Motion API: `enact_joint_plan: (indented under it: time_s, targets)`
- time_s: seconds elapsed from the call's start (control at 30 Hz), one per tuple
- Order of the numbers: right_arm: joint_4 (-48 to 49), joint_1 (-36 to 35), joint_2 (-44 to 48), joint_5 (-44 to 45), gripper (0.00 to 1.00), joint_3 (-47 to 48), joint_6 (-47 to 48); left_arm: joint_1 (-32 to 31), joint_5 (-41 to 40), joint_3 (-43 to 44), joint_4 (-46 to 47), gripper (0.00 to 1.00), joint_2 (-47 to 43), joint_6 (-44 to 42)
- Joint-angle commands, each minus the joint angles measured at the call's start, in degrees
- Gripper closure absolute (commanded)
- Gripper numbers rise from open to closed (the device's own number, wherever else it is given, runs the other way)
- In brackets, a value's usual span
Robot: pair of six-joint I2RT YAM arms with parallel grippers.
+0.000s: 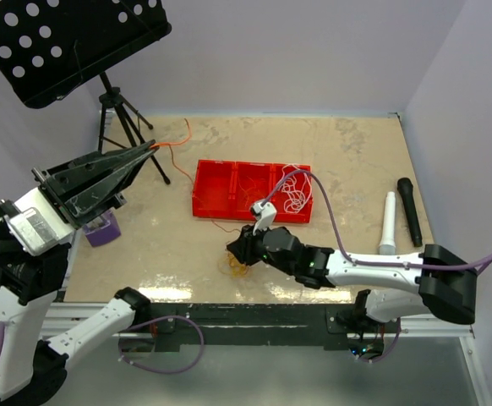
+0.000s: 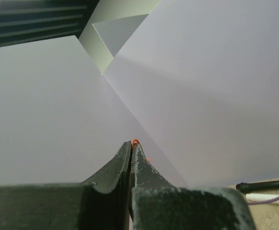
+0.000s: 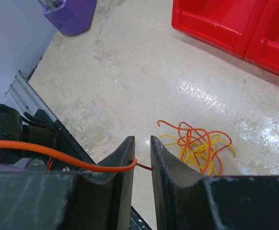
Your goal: Untangle the cables
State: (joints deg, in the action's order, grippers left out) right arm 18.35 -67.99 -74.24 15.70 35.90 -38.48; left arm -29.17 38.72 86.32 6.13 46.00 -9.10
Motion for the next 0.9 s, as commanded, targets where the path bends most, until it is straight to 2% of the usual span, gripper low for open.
enact_joint_plan:
  time_s: [0.0,0.2,0.33,0.5,0.63,0.73,0.87]
  targets:
    - [-0.9,-0.3,5.7,2.5,0.78,3.7,0.7,0.2,-0.9,-2.8,-1.3,1.0,-0.8,-0.7]
    - [-4.5,-0.3,9.5,5.0,0.87,9.8,1.7,0.2,-3.7,-15.2,-2.6,1.0,-3.6,-3.8]
    - [-10.1,-0.2,7.2,7.9,0.82,17.1,3.8,0.2,-9.2,-22.3,-2.7,1.0,-3.3,-4.1]
    - [-14.3,0.3,4.0,13.5,0.87,21.6,4.1,0.2,-11.1,-27.5,0.4,1.0,-0.4,-3.6]
    - [-14.9,6.4,1.6,12.9,0.89,23.2,4.6,0.3,-14.5,-29.4,3.2,1.0,4.9,-2.8]
    - [-12.2,12.9,-0.3,9.3,0.91,22.7,5.8,0.3,-16.4,-29.3,7.2,1.0,9.0,-0.9]
    - [-9.7,17.6,-5.8,7.9,0.93,24.0,8.2,0.2,-16.6,-28.7,13.3,1.0,12.6,1.3]
